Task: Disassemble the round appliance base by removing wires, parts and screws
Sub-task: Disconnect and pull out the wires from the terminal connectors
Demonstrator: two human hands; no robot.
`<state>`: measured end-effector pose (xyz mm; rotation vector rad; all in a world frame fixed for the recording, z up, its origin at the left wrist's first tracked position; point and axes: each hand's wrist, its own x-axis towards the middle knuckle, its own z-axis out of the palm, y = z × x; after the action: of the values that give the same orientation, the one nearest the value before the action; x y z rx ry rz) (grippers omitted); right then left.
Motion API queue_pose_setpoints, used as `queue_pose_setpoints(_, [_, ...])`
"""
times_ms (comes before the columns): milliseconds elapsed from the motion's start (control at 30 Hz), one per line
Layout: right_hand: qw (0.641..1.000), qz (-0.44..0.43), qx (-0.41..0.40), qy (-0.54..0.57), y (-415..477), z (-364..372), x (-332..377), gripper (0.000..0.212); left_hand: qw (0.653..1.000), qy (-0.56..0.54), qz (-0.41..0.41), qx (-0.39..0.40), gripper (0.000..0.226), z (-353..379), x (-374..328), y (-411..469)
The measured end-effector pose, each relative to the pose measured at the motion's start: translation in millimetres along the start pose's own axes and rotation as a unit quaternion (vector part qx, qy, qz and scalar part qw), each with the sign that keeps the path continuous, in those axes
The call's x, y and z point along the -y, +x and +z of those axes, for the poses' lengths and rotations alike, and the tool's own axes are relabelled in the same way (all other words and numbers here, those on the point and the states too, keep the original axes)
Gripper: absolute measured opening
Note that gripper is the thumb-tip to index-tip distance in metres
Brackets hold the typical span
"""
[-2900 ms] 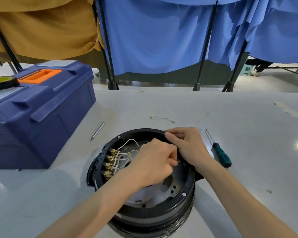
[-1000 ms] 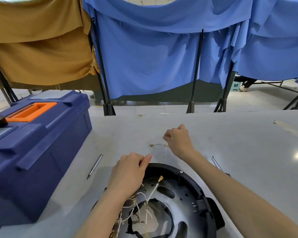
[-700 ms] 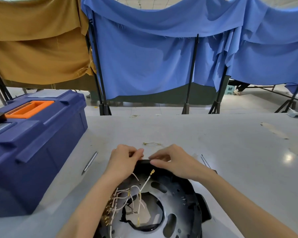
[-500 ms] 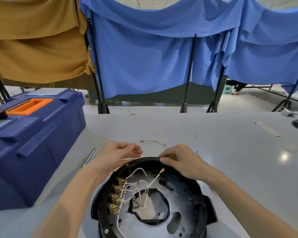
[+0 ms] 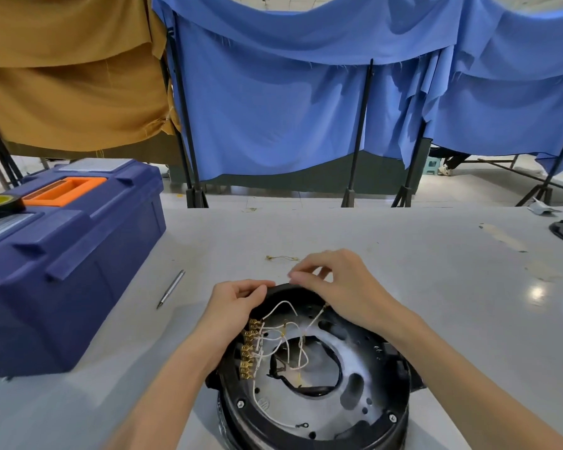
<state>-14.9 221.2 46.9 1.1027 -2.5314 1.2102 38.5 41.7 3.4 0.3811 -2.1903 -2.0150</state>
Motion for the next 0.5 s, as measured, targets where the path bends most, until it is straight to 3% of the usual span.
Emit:
queue_pose_setpoints(167, [0.988, 0.006, 0.152, -0.019, 4.0, 28.5, 20.7, 0.014, 0.999, -0.002, 0.012, -0.042, 0.019, -1.0, 1.7, 0.7])
queue_pose_setpoints(267, [0.983, 0.014, 0.175, -0.052, 7.6, 38.3, 22.0, 0.014, 0.999, -0.009, 0.016, -0.036, 0.02, -2.3, 2.7, -1.2])
queue_pose_setpoints(500, [0.973, 0.072, 0.218, -0.008, 15.0, 35.4, 26.4, 0.007, 0.999, -0.003, 0.047, 0.014, 0.027, -7.9, 5.8, -5.1])
